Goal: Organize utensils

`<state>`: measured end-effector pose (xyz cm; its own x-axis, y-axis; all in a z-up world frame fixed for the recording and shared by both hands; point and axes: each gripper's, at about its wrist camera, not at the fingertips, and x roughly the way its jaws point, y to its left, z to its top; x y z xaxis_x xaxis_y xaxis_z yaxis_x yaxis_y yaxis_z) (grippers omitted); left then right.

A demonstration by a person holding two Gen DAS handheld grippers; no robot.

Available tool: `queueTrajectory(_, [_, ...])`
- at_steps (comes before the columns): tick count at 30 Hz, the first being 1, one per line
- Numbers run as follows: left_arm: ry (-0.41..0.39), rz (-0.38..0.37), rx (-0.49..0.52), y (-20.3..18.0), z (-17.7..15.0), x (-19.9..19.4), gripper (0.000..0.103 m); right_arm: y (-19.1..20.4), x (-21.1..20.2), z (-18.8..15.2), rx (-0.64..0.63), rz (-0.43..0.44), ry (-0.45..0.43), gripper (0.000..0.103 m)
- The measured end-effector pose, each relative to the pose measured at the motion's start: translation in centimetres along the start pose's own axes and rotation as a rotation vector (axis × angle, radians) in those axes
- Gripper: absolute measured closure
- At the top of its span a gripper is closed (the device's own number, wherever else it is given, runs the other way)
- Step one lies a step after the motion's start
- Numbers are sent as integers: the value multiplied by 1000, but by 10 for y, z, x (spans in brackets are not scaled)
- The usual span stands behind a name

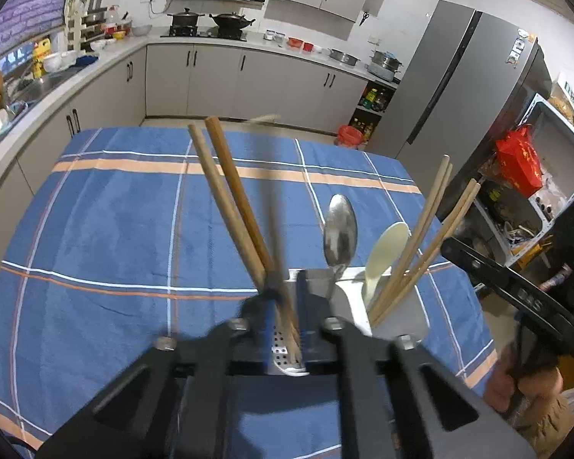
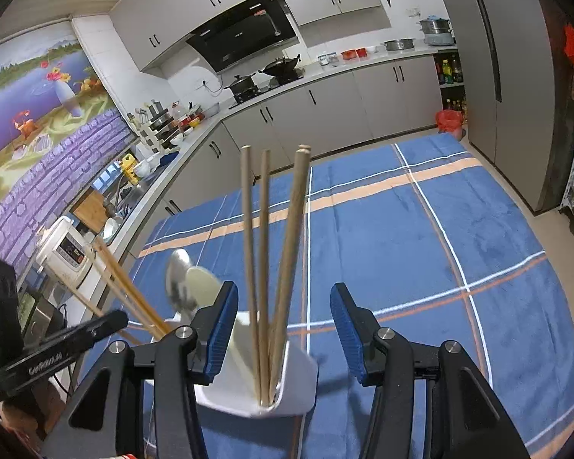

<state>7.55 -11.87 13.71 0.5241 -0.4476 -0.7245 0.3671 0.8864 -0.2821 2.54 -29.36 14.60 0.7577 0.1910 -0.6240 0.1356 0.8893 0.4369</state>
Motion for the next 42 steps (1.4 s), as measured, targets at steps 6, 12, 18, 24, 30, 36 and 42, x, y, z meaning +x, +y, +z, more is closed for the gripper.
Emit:
queueTrajectory(6, [-16,-46,9,-8,-2,-5,97,2,15,6,-16,42,31,87])
queueTrajectory(12, [-31,-72,25,-16,0,-9,97,21,15,1,-82,32,28,95])
queueTrajectory(18, [-61,-84,56,-26,2,-23,97,25,1,0,-74,35,-8,95])
queueTrajectory(24, [-100,-92,91,-38,7,-37,97,27,-25,2,-51,52,-65,95])
queueTrajectory(30, [-102,-81,110,-45,9,-37,97,43,-49,-1,-101,19,-133,95])
queueTrajectory(36, [-109,-61,184,-57,22,-40,97,60,-62,-7,-134,8,-170,95])
queueTrajectory(42, [-115,-9,269,-69,28,-42,98,69,-54,-18,-157,-13,-156,95])
